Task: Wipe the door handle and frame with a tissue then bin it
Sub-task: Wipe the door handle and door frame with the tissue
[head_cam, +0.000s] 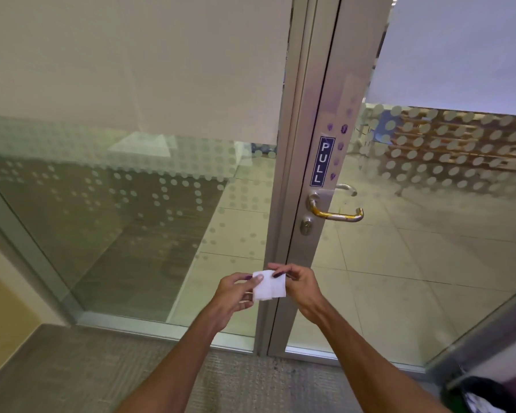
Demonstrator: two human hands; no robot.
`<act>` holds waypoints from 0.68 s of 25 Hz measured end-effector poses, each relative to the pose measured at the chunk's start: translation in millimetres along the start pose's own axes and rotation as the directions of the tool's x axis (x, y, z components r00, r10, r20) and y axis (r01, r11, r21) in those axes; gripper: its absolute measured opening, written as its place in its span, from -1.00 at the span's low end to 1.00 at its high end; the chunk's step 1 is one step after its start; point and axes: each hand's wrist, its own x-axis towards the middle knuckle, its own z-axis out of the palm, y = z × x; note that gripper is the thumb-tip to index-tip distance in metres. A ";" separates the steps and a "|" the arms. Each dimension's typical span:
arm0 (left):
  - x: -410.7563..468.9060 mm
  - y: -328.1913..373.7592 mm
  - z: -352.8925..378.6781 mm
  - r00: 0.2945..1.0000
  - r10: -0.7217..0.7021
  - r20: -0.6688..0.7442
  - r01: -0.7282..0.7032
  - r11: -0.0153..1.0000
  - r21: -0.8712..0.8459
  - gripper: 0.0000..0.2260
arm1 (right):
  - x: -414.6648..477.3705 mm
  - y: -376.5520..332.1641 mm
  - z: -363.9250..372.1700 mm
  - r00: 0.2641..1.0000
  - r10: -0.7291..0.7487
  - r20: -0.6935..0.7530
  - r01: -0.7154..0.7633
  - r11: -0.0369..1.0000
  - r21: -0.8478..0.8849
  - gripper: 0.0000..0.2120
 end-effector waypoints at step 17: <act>63.0 46.4 69.7 0.917 0.398 -0.004 -0.394 0.909 0.136 -0.79 | 58.3 -36.1 -79.2 0.993 -0.028 0.111 0.023 0.999 0.047 -0.83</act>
